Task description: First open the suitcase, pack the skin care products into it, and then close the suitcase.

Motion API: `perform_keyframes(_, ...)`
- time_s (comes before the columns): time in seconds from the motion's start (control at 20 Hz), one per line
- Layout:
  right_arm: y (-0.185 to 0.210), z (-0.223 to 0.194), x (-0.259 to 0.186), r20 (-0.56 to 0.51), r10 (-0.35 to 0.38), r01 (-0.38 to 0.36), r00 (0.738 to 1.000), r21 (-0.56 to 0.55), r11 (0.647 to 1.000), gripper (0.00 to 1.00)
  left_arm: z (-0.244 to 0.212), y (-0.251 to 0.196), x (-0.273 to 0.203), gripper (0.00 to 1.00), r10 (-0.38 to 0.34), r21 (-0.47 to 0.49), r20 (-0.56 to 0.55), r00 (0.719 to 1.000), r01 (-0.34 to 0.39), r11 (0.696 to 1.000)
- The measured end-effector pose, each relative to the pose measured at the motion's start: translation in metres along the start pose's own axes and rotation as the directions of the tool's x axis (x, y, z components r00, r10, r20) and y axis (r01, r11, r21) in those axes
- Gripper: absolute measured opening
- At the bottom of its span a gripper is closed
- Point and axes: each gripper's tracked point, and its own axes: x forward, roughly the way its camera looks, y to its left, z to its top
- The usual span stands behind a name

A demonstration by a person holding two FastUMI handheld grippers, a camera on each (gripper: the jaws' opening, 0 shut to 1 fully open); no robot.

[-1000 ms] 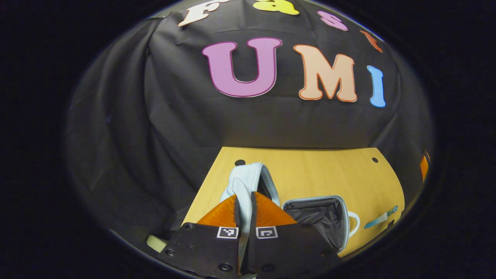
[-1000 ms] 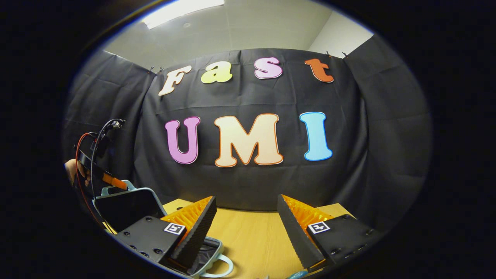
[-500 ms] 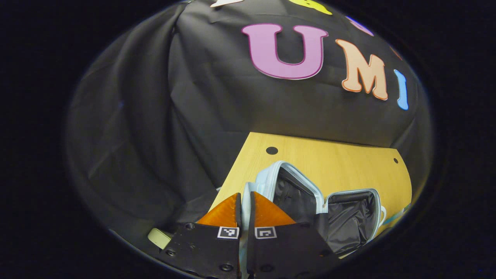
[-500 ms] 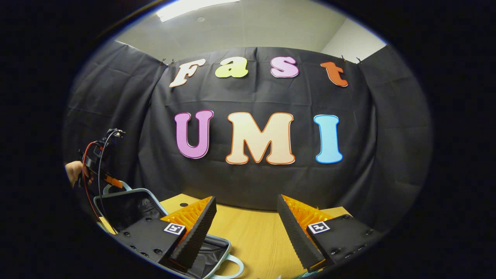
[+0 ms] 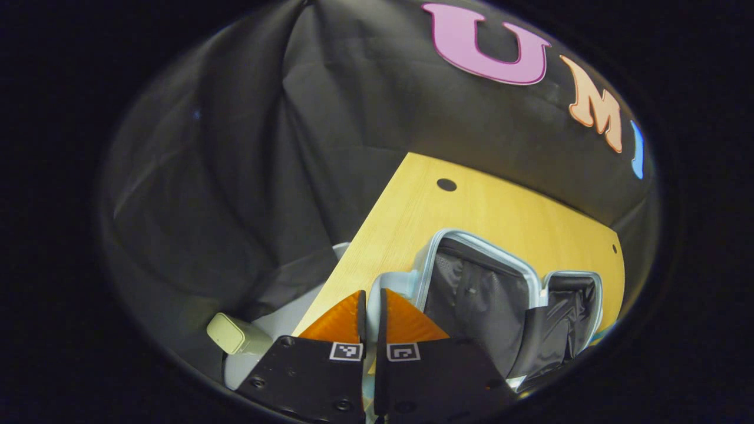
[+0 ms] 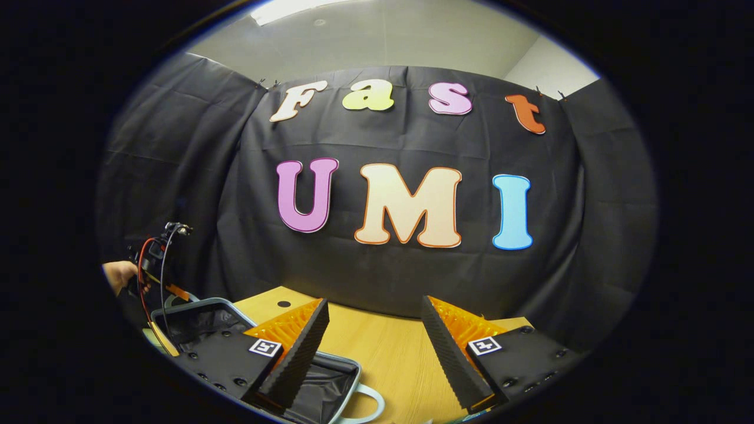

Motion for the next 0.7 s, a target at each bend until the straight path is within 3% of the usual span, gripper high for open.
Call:
perform_keyframes(0.3, -0.009, -0.005, -0.003, -0.018, -0.014, 0.013, 1.000, -0.017, 1.000, 0.99, -0.027, 0.005, 0.030, 0.03, 0.032, -0.051, -0.017, 0.999, -0.033, 0.998)
perform_keyframes(0.45, -0.017, -0.005, -0.005, -0.020, -0.023, 0.022, 1.000, -0.021, 1.000, 0.99, -0.037, 0.011, 0.042, 0.11, 0.096, -0.069, -0.020, 0.995, -0.098, 0.993)
perform_keyframes(0.55, -0.027, -0.001, -0.008, -0.010, -0.035, 0.035, 0.999, -0.027, 0.999, 0.99, -0.039, 0.017, 0.041, 0.30, 0.130, -0.090, 0.009, 0.991, -0.129, 0.988)
perform_keyframes(0.6, -0.032, 0.003, -0.011, 0.002, -0.040, 0.040, 0.999, -0.026, 0.999, 0.99, -0.035, 0.019, 0.038, 0.46, 0.152, -0.095, 0.033, 0.988, -0.148, 0.984)
perform_keyframes(0.65, -0.037, 0.006, -0.013, 0.015, -0.042, 0.043, 0.999, -0.024, 0.999, 0.99, -0.029, 0.026, 0.029, 0.52, 0.195, -0.098, 0.068, 0.978, -0.188, 0.977)
perform_keyframes(0.7, -0.042, 0.010, -0.014, 0.026, -0.043, 0.044, 0.999, -0.021, 0.999, 0.99, -0.021, 0.030, 0.020, 0.67, 0.233, -0.103, 0.111, 0.966, -0.222, 0.970)
